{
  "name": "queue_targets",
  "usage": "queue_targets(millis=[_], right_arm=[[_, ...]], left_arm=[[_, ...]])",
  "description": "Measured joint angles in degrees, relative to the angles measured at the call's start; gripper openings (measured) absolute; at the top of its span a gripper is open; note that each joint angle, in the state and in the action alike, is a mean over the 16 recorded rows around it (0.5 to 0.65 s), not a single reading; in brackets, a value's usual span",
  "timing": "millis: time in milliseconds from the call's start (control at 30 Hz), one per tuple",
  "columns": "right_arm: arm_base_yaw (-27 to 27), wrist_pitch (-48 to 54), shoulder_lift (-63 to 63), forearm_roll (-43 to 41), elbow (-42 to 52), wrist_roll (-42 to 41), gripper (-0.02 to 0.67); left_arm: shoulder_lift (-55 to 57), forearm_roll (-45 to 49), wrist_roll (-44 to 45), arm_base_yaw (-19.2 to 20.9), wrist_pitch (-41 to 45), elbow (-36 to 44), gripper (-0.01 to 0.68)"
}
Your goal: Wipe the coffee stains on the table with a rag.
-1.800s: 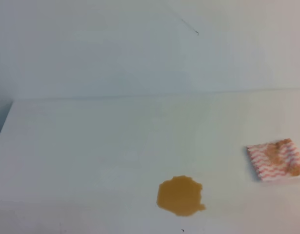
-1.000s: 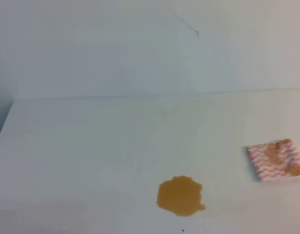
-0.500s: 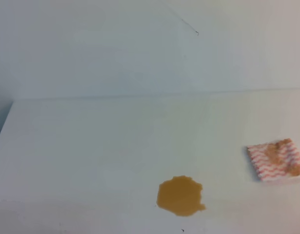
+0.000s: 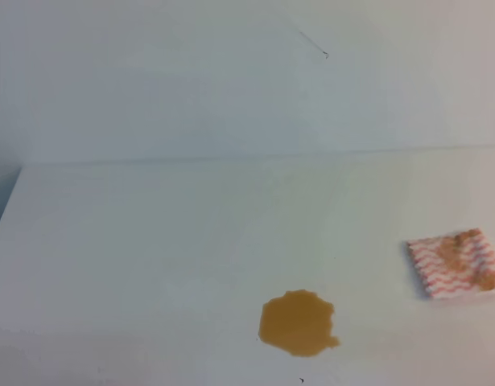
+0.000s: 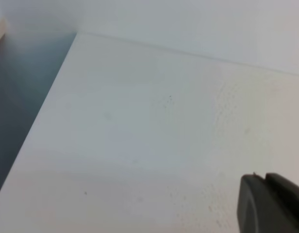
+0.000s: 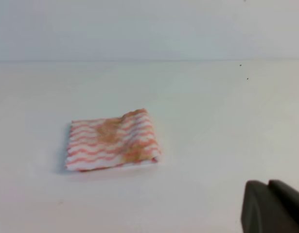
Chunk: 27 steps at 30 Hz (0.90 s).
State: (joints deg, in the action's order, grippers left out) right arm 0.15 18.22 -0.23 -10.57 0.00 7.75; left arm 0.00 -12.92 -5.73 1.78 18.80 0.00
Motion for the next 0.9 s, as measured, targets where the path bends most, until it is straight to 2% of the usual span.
queue_targets(millis=[567,900], right_arm=[[-0.01,-2.03,-0.27,-0.80,0.34,0.00,-0.004],[0.00,-17.32,-0.09,-2.20,0.12,-0.25,-0.004]], left_arm=[[-0.09,0.00,0.00,0.00,-0.06,0.16,-0.001],[-0.09,0.00,0.00,0.00,-0.06,0.16,-0.001]])
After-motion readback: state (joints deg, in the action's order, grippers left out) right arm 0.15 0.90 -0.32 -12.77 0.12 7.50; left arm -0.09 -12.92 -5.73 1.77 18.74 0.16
